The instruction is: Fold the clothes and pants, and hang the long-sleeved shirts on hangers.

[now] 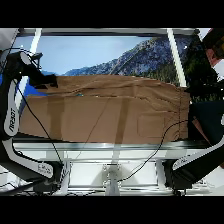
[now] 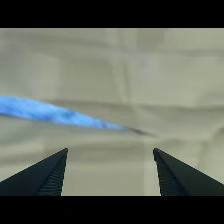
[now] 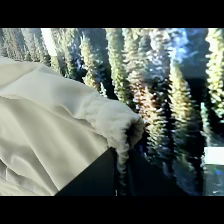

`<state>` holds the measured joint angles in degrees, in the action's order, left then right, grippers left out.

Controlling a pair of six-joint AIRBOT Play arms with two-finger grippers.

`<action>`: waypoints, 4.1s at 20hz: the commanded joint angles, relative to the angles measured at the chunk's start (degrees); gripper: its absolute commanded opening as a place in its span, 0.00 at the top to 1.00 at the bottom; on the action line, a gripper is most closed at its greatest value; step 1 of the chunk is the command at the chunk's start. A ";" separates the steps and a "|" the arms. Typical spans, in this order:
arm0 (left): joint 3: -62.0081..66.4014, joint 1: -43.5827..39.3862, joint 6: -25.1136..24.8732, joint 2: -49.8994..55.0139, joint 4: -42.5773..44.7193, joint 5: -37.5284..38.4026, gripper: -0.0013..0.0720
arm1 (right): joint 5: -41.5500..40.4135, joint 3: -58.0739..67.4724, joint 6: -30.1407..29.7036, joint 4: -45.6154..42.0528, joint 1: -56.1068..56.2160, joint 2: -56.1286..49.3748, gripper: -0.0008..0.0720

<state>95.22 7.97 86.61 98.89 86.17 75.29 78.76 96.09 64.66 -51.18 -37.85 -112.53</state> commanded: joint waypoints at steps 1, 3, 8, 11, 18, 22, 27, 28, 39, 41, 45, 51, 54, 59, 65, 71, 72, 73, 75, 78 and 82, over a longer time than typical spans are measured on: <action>0.92 3.08 2.01 0.04 2.73 -6.99 0.20 | 0.11 0.04 0.22 0.00 0.04 0.00 0.95; 0.92 6.36 3.45 1.27 0.94 -8.94 0.20 | 0.04 0.02 0.22 0.00 0.04 0.00 0.95; 0.94 12.98 1.03 6.05 -6.27 -15.41 0.19 | 0.07 0.04 0.22 0.00 0.04 0.00 0.95; 0.94 13.92 0.81 8.24 -9.35 -21.68 0.20 | 0.11 0.02 0.24 0.02 0.04 0.00 0.95; 0.94 12.09 -6.51 12.37 -16.79 -23.12 0.64 | 0.11 0.02 2.38 0.02 0.04 0.00 0.95; 1.07 12.07 -6.54 11.63 -16.92 -22.34 0.94 | 0.17 0.02 3.50 0.09 0.04 0.00 0.95; 1.14 12.26 -9.14 4.44 -17.92 -25.64 0.94 | 0.02 0.02 3.37 0.15 0.07 0.00 0.95; 1.14 12.26 -9.07 2.54 -17.94 -28.30 0.94 | 0.04 0.02 3.39 0.15 0.07 0.00 0.95; 1.05 8.44 -9.05 6.10 -27.87 -57.55 0.94 | -4.22 0.02 1.99 -0.02 3.74 0.00 0.95; 1.05 6.64 -9.05 9.38 -28.96 -64.19 0.94 | -5.09 0.02 2.34 -0.04 3.74 0.00 0.95; 1.05 3.17 -9.14 14.25 -29.11 -79.82 0.87 | -5.33 0.02 2.34 -0.07 3.74 0.00 0.95; 1.05 5.66 -9.07 14.05 -24.90 -70.16 0.02 | -4.83 0.02 2.32 -0.07 3.74 -0.02 0.95; 1.05 10.86 -5.92 11.98 -24.90 -50.99 0.20 | -4.76 0.02 2.32 -0.07 3.74 -0.02 0.95; 1.03 21.75 -0.24 12.09 -25.33 -25.81 0.22 | -4.61 0.02 2.32 -0.07 3.74 -0.02 0.95; 1.05 22.71 -0.46 17.05 -26.82 -25.86 0.22 | -4.57 0.04 2.47 -0.02 3.74 -0.02 0.95; 1.05 21.73 -10.14 20.15 -40.44 -28.00 0.46 | -4.13 0.04 4.96 0.20 3.74 0.00 0.95; 1.05 21.51 -11.32 20.15 -41.07 -27.30 0.54 | -3.93 0.04 4.96 0.17 3.74 0.00 0.95; 1.05 21.29 -11.47 20.17 -41.05 -27.06 0.70 | -3.69 0.04 4.96 0.20 3.74 0.00 0.95; 1.05 21.16 -11.45 20.15 -41.83 -27.04 0.94 | -2.84 0.04 5.11 0.37 3.74 0.02 0.95; 1.07 21.42 -12.98 18.67 -47.32 -28.20 0.94 | -2.40 0.04 5.14 0.61 3.74 0.24 0.95; 1.09 22.08 -15.06 13.00 -47.67 -31.10 0.95 | -2.97 0.04 5.11 0.57 3.72 1.46 0.95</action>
<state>96.25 29.65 73.45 114.96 40.82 46.33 76.03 96.09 69.71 -50.70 -34.17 -111.74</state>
